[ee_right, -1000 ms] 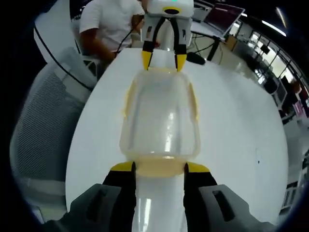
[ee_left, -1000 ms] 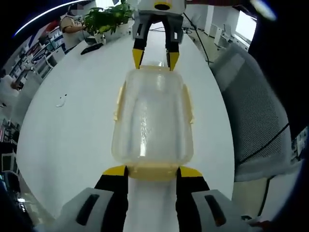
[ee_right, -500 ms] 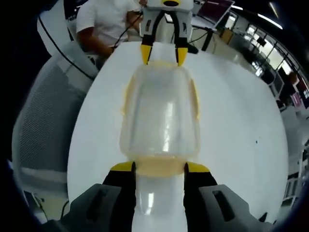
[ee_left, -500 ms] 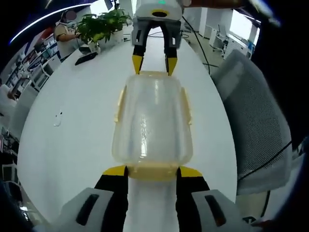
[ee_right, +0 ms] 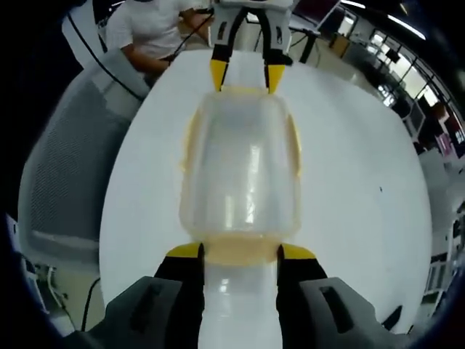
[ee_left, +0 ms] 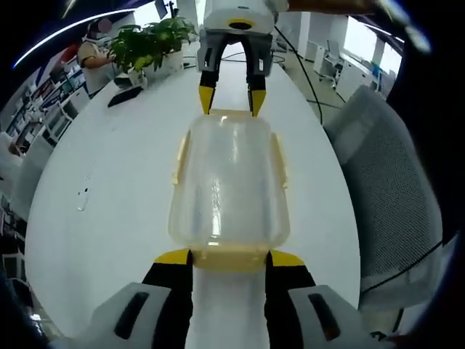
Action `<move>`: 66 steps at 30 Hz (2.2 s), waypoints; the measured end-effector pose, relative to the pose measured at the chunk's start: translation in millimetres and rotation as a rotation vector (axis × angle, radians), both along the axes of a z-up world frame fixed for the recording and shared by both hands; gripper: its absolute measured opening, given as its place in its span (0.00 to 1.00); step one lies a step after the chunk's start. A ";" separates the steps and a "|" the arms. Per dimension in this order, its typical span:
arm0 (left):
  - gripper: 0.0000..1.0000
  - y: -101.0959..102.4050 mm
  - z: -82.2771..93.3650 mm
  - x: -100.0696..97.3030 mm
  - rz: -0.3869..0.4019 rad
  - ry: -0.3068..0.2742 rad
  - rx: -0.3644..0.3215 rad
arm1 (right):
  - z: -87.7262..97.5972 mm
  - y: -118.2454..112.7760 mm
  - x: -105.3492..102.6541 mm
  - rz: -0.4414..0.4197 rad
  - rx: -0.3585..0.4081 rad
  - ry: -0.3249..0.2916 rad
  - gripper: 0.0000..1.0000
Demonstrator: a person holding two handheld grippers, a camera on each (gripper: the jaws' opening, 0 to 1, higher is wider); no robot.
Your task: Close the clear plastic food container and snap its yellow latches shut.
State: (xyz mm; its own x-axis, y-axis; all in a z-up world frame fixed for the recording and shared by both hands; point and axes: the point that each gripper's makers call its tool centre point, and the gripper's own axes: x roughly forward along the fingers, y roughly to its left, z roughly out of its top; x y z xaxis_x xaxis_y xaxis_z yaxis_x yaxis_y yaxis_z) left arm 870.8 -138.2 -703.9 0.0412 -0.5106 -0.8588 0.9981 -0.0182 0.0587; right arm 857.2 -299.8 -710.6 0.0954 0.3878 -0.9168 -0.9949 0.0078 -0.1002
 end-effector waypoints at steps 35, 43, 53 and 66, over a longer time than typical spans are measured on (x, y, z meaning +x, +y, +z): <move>0.32 -71.7 -15.2 3.7 -0.008 0.008 0.003 | -19.3 -72.5 6.2 0.003 -0.134 0.020 0.36; 0.32 -78.7 -17.8 4.4 -0.007 0.001 0.023 | -18.2 -79.9 7.7 0.009 -0.146 0.020 0.36; 0.32 -82.3 -20.5 4.8 -0.013 -0.012 0.038 | -19.1 -84.9 8.0 0.007 -0.159 0.014 0.36; 0.32 -87.9 -18.9 1.9 -0.030 -0.020 0.037 | -17.5 -91.5 6.9 0.004 -0.183 0.001 0.37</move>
State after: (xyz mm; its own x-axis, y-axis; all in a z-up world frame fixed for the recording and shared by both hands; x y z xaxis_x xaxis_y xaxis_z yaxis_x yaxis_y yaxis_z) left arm 872.7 -226.2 -722.9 0.0431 -0.4801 -0.8762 0.9957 -0.0511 0.0770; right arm 864.1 -391.2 -728.2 0.0933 0.2147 -0.9722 -0.9950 -0.0148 -0.0987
